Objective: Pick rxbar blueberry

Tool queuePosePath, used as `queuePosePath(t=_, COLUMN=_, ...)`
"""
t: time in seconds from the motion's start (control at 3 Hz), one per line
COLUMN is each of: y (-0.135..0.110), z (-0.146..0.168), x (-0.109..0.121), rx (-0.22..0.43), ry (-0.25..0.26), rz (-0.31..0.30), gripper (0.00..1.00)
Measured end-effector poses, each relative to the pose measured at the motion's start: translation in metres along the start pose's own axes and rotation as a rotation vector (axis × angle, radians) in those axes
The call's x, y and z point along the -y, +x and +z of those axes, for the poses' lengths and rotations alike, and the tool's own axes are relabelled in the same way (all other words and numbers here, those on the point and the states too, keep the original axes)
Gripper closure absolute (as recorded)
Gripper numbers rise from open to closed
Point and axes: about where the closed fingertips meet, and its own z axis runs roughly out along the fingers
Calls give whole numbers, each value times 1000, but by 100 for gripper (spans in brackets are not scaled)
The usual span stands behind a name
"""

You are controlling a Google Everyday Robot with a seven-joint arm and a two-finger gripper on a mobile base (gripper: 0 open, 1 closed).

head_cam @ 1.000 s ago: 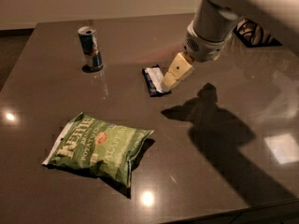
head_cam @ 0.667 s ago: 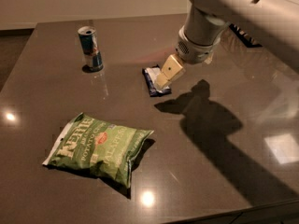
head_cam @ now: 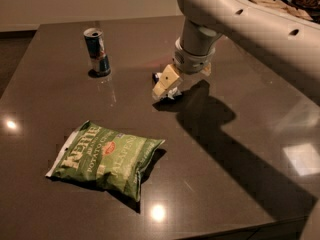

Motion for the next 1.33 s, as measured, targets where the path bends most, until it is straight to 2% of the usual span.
queuePosePath(t=0.33, y=-9, z=16, x=-3, rx=-19, ry=-18, rz=-1, gripper=0)
queuePosePath(t=0.67, y=-16, z=23, x=-6, rx=-40, ry=-25, rz=-10, gripper=16)
queuePosePath(t=1.33, y=-25, z=16, x=-13, rx=-46, ry=-38, rz=-49, gripper=62)
